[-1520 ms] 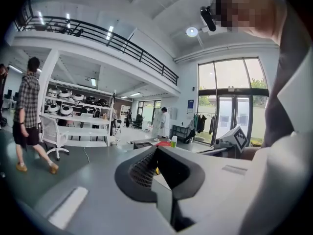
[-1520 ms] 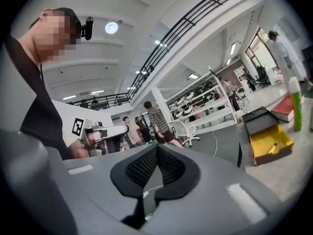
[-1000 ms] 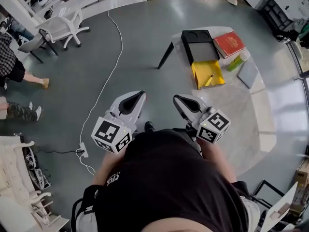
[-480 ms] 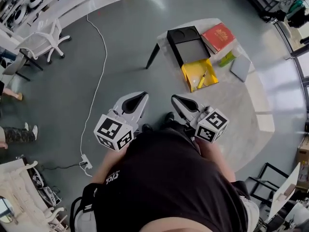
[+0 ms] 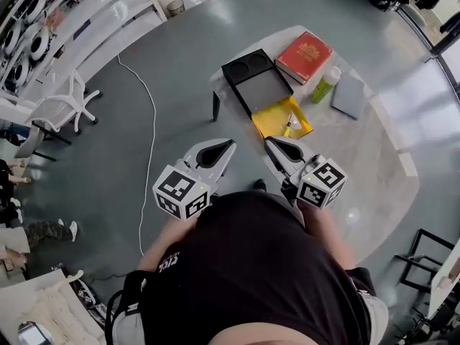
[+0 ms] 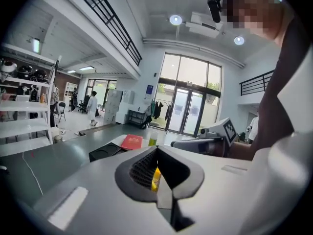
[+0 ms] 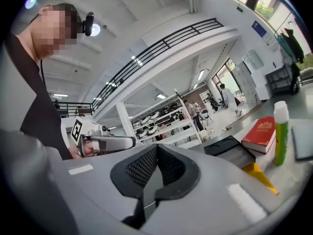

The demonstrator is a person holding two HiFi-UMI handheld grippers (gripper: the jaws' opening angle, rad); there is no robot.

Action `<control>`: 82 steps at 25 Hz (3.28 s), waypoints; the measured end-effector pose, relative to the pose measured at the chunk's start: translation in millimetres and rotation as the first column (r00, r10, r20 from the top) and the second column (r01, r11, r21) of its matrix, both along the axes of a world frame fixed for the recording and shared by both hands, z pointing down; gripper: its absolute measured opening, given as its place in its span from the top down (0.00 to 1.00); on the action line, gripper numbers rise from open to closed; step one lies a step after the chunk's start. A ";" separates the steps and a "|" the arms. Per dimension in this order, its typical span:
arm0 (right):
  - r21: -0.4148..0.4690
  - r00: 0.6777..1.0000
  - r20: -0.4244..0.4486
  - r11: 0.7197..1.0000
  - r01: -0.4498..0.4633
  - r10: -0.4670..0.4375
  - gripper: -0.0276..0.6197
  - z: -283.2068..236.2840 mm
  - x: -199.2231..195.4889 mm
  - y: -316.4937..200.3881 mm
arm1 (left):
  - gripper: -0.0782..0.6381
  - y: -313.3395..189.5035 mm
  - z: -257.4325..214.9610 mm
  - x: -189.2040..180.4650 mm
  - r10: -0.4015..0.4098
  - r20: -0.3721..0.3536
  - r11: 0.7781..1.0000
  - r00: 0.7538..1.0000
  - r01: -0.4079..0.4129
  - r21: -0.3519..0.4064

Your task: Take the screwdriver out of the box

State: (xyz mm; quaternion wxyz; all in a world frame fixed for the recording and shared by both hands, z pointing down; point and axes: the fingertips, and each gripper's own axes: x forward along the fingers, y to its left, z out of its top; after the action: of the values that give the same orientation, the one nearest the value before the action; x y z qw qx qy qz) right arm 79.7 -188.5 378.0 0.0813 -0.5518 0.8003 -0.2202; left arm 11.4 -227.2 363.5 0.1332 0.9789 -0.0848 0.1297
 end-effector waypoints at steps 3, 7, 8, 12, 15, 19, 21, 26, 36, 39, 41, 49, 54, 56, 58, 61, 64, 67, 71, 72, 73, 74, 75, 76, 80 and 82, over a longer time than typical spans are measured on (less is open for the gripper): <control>-0.003 1.000 0.007 1.000 -0.010 0.010 0.94 2.6 23.5 4.6 | 0.89 -2.0 -1.6 32.4 0.025 0.028 1.000 0.999 -0.025 0.009; -0.029 0.999 0.016 0.999 -0.042 0.043 0.94 22.0 52.0 19.1 | 0.89 7.7 11.2 74.8 0.087 0.053 0.996 0.995 -0.088 0.011; -0.035 0.998 0.018 0.998 -0.054 0.055 0.94 26.4 59.9 22.7 | 0.89 10.7 17.3 83.9 0.100 0.060 0.995 0.993 -0.101 0.003; -0.041 0.992 0.039 0.992 -0.121 0.123 0.94 37.7 88.5 36.9 | 0.89 15.6 41.3 108.8 0.145 0.092 0.989 0.985 -0.144 -0.024; -0.059 0.980 0.057 0.980 -0.189 0.193 0.94 56.4 107.3 43.5 | 0.89 10.7 61.8 125.3 0.181 0.125 0.983 0.976 -0.177 -0.038; -0.084 0.960 0.086 0.962 -0.260 0.267 0.94 67.8 125.4 43.3 | 0.89 4.5 90.8 154.0 0.251 0.164 0.967 0.954 -0.240 -0.080; -0.109 0.954 0.100 0.957 -0.270 0.281 0.94 70.6 124.8 43.2 | 0.86 2.0 106.7 163.1 0.271 0.192 0.961 0.943 -0.253 -0.116; -0.188 0.957 0.098 0.949 -0.252 0.273 0.94 88.7 129.9 27.9 | 0.80 -12.1 136.1 187.0 0.285 0.252 0.957 0.925 -0.259 -0.133; -0.243 0.957 0.139 0.946 -0.216 0.254 0.94 103.9 123.8 3.8 | 0.75 3.6 229.3 194.3 0.418 0.453 0.908 0.787 -0.352 -0.226; -0.257 0.951 0.151 0.940 -0.226 0.270 0.94 108.9 120.8 9.8 | 0.72 9.6 254.9 195.6 0.450 0.502 0.893 0.738 -0.378 -0.244; -0.266 0.946 0.161 0.936 -0.233 0.281 0.94 111.7 118.1 15.2 | 0.70 10.3 267.6 197.5 0.453 0.529 0.891 0.717 -0.386 -0.239; -0.289 0.921 0.181 0.914 -0.284 0.344 0.94 121.8 122.4 41.7 | 0.67 11.9 304.2 217.2 0.448 0.611 0.883 0.653 -0.429 -0.189; -0.295 0.911 0.190 0.906 -0.303 0.366 0.94 125.6 124.1 51.6 | 0.67 17.2 318.7 226.3 0.439 0.675 0.878 0.593 -0.444 -0.180; -0.299 0.908 0.194 0.904 -0.305 0.371 0.94 128.3 124.4 53.8 | 0.67 17.9 325.2 230.6 0.434 0.694 0.873 0.574 -0.458 -0.168; -0.301 0.907 0.196 0.903 -0.307 0.374 0.94 129.4 124.1 54.7 | 0.67 18.4 332.6 232.0 0.436 0.711 0.868 0.552 -0.468 -0.169; -0.300 0.904 0.196 0.901 -0.313 0.379 0.94 128.5 124.2 55.6 | 0.67 20.8 344.8 229.5 0.446 0.735 0.857 0.512 -0.481 -0.185; -0.301 0.899 0.194 0.897 -0.325 0.391 0.94 127.3 126.8 58.0 | 0.67 23.6 352.6 229.2 0.448 0.750 0.851 0.487 -0.488 -0.191; -0.307 0.895 0.189 0.890 -0.336 0.403 0.94 128.1 129.4 60.8 | 0.67 26.0 355.9 231.0 0.449 0.756 0.846 0.477 -0.498 -0.188; -0.312 0.891 0.183 0.884 -0.348 0.415 0.94 128.6 131.4 63.7 | 0.66 26.6 362.0 232.7 0.443 0.785 0.822 0.432 -0.546 -0.164; -0.312 0.890 0.183 0.884 -0.350 0.417 0.94 128.2 131.5 64.0 | 0.67 25.3 364.2 231.4 0.440 0.795 0.817 0.418 -0.555 -0.160; -0.311 0.890 0.183 0.883 -0.350 0.418 0.94 127.9 131.5 64.1 | 0.67 23.6 366.2 229.6 0.438 0.801 0.814 0.407 -0.559 -0.161; -0.311 0.890 0.183 0.883 -0.351 0.418 0.94 127.7 131.5 63.9 | 0.69 21.7 367.8 227.9 0.438 0.805 0.812 0.400 -0.560 -0.164; -0.311 0.890 0.184 0.883 -0.351 0.418 0.94 127.5 131.6 63.7 | 0.72 20.0 368.8 226.4 0.440 0.806 0.812 0.395 -0.559 -0.168; -0.310 0.889 0.186 0.884 -0.350 0.418 0.94 127.5 131.7 63.2 | 0.76 18.7 369.3 225.5 0.442 0.806 0.810 0.393 -0.560 -0.171; -0.303 0.892 0.188 0.889 -0.344 0.410 0.94 127.2 132.3 60.2 | 0.79 18.6 368.6 224.1 0.457 0.800 0.802 0.389 -0.569 -0.182; -0.298 0.896 0.187 0.892 -0.340 0.404 0.94 126.4 131.8 57.7 | 0.79 19.6 365.4 223.7 0.464 0.793 0.800 0.394 -0.571 -0.184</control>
State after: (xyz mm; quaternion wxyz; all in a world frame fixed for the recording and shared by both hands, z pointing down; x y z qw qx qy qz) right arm 211.5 -130.8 504.3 0.1473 -0.6702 0.6271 -0.3686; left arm 235.2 -207.6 728.9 -0.0259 0.7905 0.1655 0.5891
